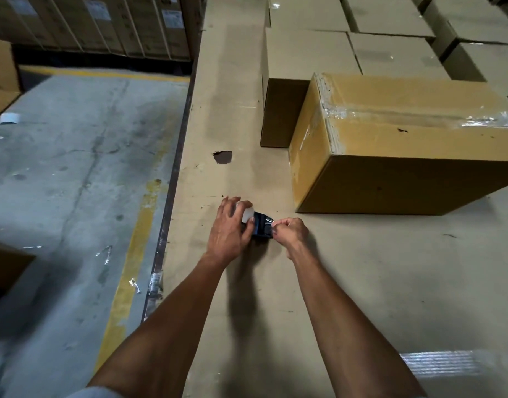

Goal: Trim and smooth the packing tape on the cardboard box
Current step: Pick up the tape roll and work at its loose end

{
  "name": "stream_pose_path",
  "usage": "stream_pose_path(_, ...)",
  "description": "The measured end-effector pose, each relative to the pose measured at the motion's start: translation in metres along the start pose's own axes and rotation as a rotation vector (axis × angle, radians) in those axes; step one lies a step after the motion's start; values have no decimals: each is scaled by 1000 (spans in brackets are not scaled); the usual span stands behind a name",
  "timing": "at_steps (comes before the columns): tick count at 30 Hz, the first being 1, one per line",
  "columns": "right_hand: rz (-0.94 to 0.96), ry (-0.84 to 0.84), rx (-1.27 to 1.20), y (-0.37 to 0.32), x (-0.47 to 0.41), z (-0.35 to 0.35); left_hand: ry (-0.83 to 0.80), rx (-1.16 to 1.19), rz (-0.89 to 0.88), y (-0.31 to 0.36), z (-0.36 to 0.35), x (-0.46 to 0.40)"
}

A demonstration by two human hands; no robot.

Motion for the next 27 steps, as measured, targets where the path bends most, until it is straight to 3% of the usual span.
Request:
stream_pose_path(5,4,-50,-110,35,-53,-17,-10,159,44,-7,1,2)
stream_pose_path(8,-19,-72,-172,21,-28,-10,-45,235,82,-12,3,2)
stream_pose_path(11,-31,-110,-154,12,-13,-5,-44,79,97,-6,3,-1)
stream_pose_path(16,5,4,-35,-3,6,5,-82,-290,22,28,-6,-9)
stream_pose_path(27,20,54,-56,-16,21,8,-31,-342,-10,17,-13,-13)
Point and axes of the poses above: each hand's wrist, its own x-axis away from the middle knuckle, its own z-axis out of the back of the hand, y = z × x, the point moved 7 cm from there along -x, towards the middle knuckle, and after that the axes turned 4 degrees about -y, right-handed, at the moved point
